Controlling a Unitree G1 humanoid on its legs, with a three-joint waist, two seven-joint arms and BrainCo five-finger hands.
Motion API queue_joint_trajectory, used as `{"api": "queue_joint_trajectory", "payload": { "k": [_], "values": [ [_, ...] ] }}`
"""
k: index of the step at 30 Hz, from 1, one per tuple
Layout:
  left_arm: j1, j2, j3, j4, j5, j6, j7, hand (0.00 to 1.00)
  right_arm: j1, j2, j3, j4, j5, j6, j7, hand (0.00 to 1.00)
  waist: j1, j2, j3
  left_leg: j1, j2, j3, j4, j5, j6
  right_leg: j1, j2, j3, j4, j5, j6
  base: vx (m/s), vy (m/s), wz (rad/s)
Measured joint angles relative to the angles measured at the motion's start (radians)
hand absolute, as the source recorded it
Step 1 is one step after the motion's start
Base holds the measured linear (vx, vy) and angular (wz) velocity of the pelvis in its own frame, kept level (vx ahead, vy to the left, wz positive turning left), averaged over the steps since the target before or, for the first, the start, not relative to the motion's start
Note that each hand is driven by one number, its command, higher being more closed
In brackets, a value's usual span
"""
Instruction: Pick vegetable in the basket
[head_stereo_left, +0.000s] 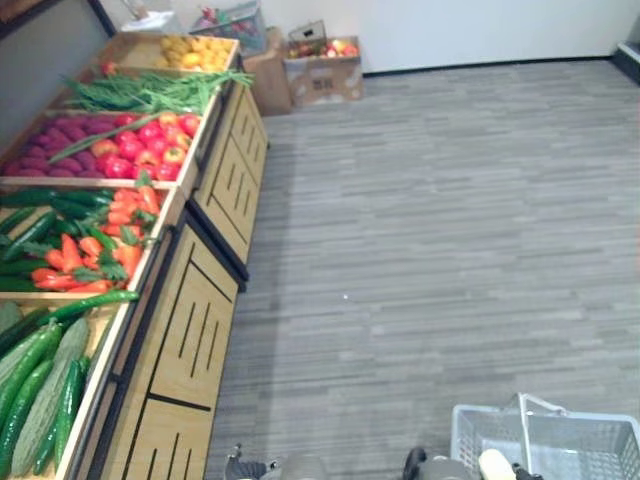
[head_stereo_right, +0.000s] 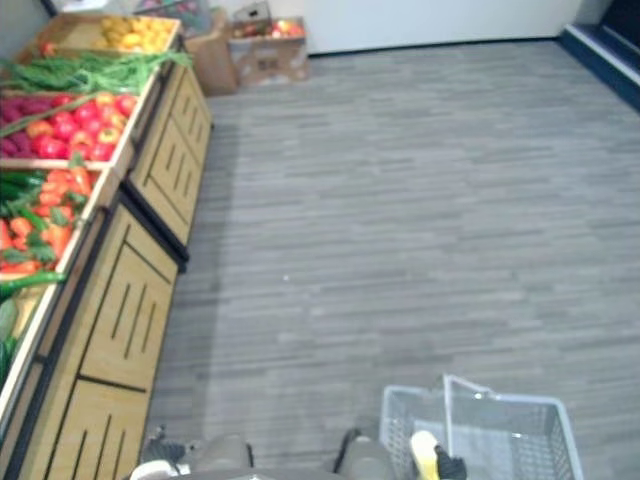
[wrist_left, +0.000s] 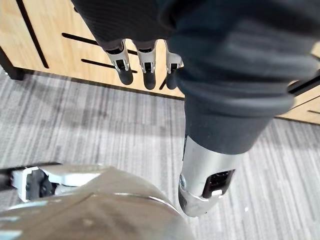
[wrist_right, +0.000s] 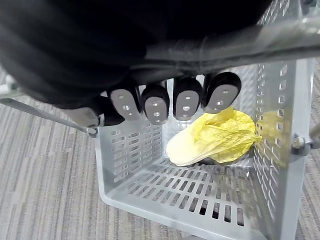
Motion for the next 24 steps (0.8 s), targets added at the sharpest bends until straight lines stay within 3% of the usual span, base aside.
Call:
{"api": "queue_joint_trajectory", "payload": {
  "k": [2, 3, 4, 7, 8, 9, 10, 11, 12, 13, 15, 16, 17, 19, 20, 22, 24],
  "values": [
    [0.005, -0.001, -0.006, -0.019, -0.023, -0.003, 0.004, 0.0, -0.015, 0.001, -0.006, -0.007, 0.007, -0.001, -0.011, 1.0, 0.017, -0.003, 0.002, -0.028, -0.041, 0.052, -0.33, 0.012, 0.02, 0.048, -0.005, -0.004, -0.044, -0.005, 0.029, 0.23, 0.092, -0.04],
    [0.007, -0.003, -0.005, -0.02, -0.024, -0.003, 0.006, 0.0, -0.015, 0.003, -0.004, -0.013, 0.007, -0.001, -0.012, 1.0, 0.02, -0.003, 0.002, -0.026, -0.055, 0.051, -0.42, 0.027, 0.026, 0.057, -0.007, -0.004, -0.049, -0.01, 0.035, 0.24, 0.162, -0.03],
    [0.01, -0.017, 0.003, -0.021, -0.024, -0.004, 0.012, 0.0, -0.012, 0.006, 0.011, -0.033, 0.007, -0.001, -0.017, 1.0, 0.03, 0.0, 0.0, -0.027, -0.072, 0.042, -0.591, 0.077, 0.029, 0.079, -0.006, 0.002, -0.064, -0.027, 0.051, 0.15, 0.115, -0.07],
    [0.029, -0.029, 0.036, -0.018, -0.032, -0.004, 0.022, 0.0, -0.008, 0.005, 0.062, -0.055, 0.006, -0.002, -0.023, 1.0, 0.045, 0.006, -0.007, -0.061, -0.049, 0.017, -0.721, 0.126, 0.046, 0.1, 0.002, 0.044, -0.072, -0.06, 0.103, 0.3, 0.286, -0.4],
    [0.044, -0.036, 0.05, -0.007, -0.035, 0.0, 0.022, 0.0, -0.005, 0.007, 0.084, -0.064, 0.004, -0.002, -0.024, 1.0, 0.053, 0.001, -0.012, -0.06, -0.042, 0.031, -0.698, 0.186, 0.052, 0.11, -0.005, 0.075, -0.072, -0.072, 0.12, 0.4, 0.358, -0.93],
    [0.078, -0.027, 0.07, -0.007, -0.053, 0.003, 0.022, 0.0, -0.002, 0.016, 0.104, -0.068, 0.004, -0.002, -0.025, 1.0, 0.08, -0.04, -0.035, -0.06, -0.069, 0.077, -0.624, 0.218, 0.072, 0.114, -0.057, 0.134, -0.072, -0.091, 0.136, 0.53, 0.405, -1.12],
    [0.099, -0.013, 0.082, -0.008, -0.053, 0.002, 0.023, 0.0, 0.005, 0.032, 0.111, -0.067, 0.003, -0.002, -0.015, 1.0, 0.095, -0.08, -0.063, -0.059, -0.096, 0.11, -0.586, 0.178, 0.104, 0.112, -0.098, 0.165, -0.061, -0.104, 0.114, 0.6, 0.322, -0.97],
    [0.104, 0.001, 0.085, -0.002, -0.052, 0.003, 0.024, 0.0, 0.016, 0.047, 0.109, -0.068, 0.002, -0.003, -0.011, 1.0, 0.09, -0.11, -0.084, -0.051, -0.126, 0.13, -0.571, 0.141, 0.125, 0.083, -0.125, 0.194, 0.051, -0.086, 0.131, 0.62, 0.3, -0.33],
    [0.09, 0.012, 0.072, 0.018, -0.051, 0.003, 0.022, 0.0, 0.011, 0.052, 0.105, -0.067, 0.001, -0.006, -0.014, 1.0, 0.073, -0.117, -0.086, -0.026, -0.152, 0.125, -0.546, 0.101, 0.139, 0.006, -0.166, 0.219, 0.251, -0.044, 0.13, 0.51, 0.247, 0.05],
    [0.088, 0.018, 0.057, 0.022, -0.051, 0.003, 0.021, 0.0, 0.01, 0.051, 0.104, -0.067, 0.0, -0.012, -0.014, 1.0, 0.063, -0.116, -0.085, -0.007, -0.16, 0.122, -0.538, 0.086, 0.146, -0.031, -0.176, 0.248, 0.353, -0.002, 0.119, 0.48, 0.31, 0.26],
    [0.091, 0.032, 0.022, 0.03, -0.052, 0.004, 0.019, 0.0, 0.007, 0.048, 0.096, -0.068, 0.002, -0.037, -0.015, 1.0, 0.037, -0.105, -0.078, 0.074, -0.176, 0.118, -0.521, 0.025, 0.177, -0.103, -0.182, 0.334, 0.602, 0.186, 0.131, 0.41, 0.257, 0.25],
    [0.093, 0.036, 0.01, 0.03, -0.051, 0.004, 0.018, 0.0, 0.005, 0.048, 0.096, -0.068, 0.005, -0.046, -0.013, 1.0, 0.035, -0.104, -0.077, 0.127, -0.176, 0.106, -0.507, -0.008, 0.196, -0.144, -0.156, 0.372, 0.749, 0.188, 0.143, 0.43, 0.208, 0.33],
    [0.087, 0.044, -0.008, 0.03, -0.048, 0.004, 0.011, 0.0, 0.007, 0.047, 0.097, -0.065, 0.004, -0.049, -0.011, 1.0, 0.033, -0.104, -0.077, 0.182, -0.185, 0.077, -0.516, -0.032, 0.206, -0.177, -0.134, 0.365, 0.837, 0.164, 0.125, 0.43, 0.182, 0.41],
    [0.078, 0.057, -0.036, 0.028, -0.02, 0.003, -0.006, 0.0, 0.017, 0.045, 0.098, -0.062, 0.001, -0.047, -0.007, 1.0, 0.035, -0.104, -0.076, 0.245, -0.202, 0.036, -0.551, -0.049, 0.212, -0.221, -0.127, 0.296, 0.844, 0.075, 0.113, 0.45, 0.09, 0.79],
    [0.064, 0.058, -0.033, 0.03, -0.015, 0.005, -0.01, 0.0, 0.018, 0.046, 0.099, -0.056, -0.007, -0.042, -0.006, 1.0, 0.032, -0.103, -0.076, 0.268, -0.21, 0.005, -0.566, -0.056, 0.217, -0.241, -0.124, 0.251, 0.776, 0.036, 0.109, 0.39, 0.03, 0.99],
    [0.058, 0.05, -0.019, 0.028, -0.014, 0.006, -0.012, 0.0, 0.02, 0.045, 0.089, -0.035, -0.028, -0.036, -0.002, 1.0, 0.034, -0.098, -0.072, 0.3, -0.216, -0.045, -0.579, -0.069, 0.221, -0.258, -0.112, 0.22, 0.655, 0.025, 0.093, 0.42, -0.069, 1.0],
    [0.052, 0.019, 0.021, 0.018, -0.014, 0.006, -0.012, 0.0, 0.024, 0.047, 0.065, -0.029, -0.028, -0.018, 0.011, 1.0, 0.037, -0.068, -0.057, 0.343, -0.199, -0.127, -0.584, -0.1, 0.207, -0.264, -0.08, 0.212, 0.434, 0.027, 0.094, 0.47, -0.156, 1.13]
  ]
}}
